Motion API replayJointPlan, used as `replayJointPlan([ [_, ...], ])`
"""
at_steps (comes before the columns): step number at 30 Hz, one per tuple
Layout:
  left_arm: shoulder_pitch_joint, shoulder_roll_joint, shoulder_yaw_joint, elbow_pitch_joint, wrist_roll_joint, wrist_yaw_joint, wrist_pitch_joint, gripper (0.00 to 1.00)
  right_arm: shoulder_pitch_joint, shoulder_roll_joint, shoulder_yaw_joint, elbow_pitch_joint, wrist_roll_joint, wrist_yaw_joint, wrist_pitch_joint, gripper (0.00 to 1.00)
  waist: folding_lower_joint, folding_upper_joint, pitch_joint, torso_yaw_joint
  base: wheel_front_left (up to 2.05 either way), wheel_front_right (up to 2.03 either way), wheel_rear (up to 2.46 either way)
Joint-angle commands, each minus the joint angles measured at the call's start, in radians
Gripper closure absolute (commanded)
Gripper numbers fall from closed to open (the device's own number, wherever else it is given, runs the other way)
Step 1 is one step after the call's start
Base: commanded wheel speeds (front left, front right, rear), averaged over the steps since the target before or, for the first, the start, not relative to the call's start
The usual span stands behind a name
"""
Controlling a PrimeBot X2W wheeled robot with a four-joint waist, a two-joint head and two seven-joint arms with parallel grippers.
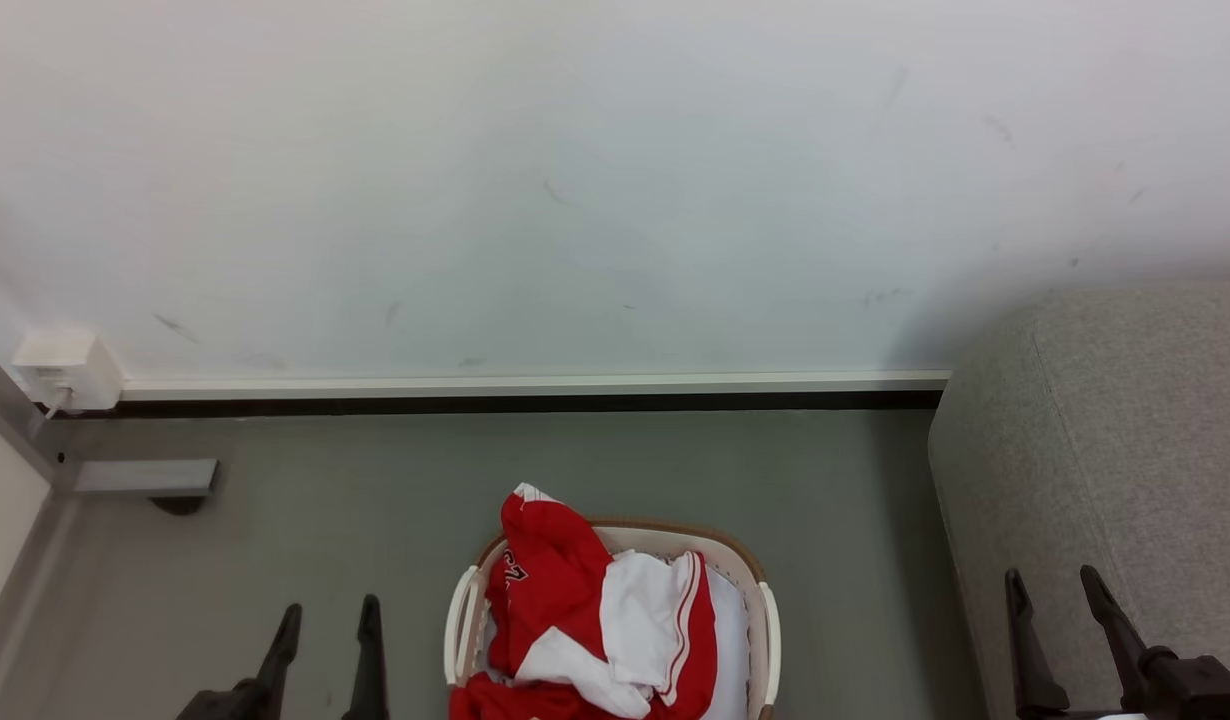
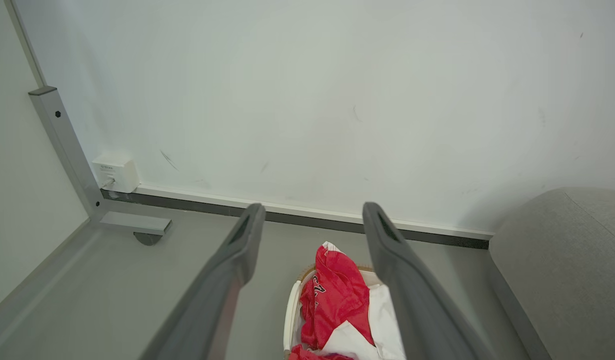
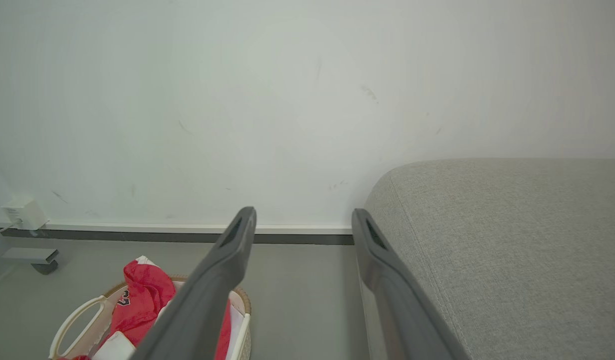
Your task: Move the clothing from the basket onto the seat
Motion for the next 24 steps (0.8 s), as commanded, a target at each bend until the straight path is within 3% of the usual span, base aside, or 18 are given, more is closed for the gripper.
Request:
replayJointPlan([
  [1,0.004,0.007,0.000,0.002,0.008,-0.002,-0.001,0.00,-0.001,-0.007,0.001,-0.001,-0.001,-0.002,-0.003,0.00,0.0000,0.0000,0.003,-0.001,0.00,0.00,0.00],
  [13,-0.075,0.006,-0.028,0.005,0.031,-0.023,-0.001,0.00,-0.057,-0.007,0.011,-0.040,-0.011,-0.002,-0.002,0.00,0.0000,0.0000,0.127,-0.019,0.00,0.00,0.00],
  [24,-0.361,0.006,-0.153,0.128,0.101,-0.067,-0.001,0.00,-0.241,-0.006,0.045,-0.139,-0.037,-0.002,-0.001,0.00,0.0000,0.0000,0.480,-0.068,0.00,0.00,0.00],
])
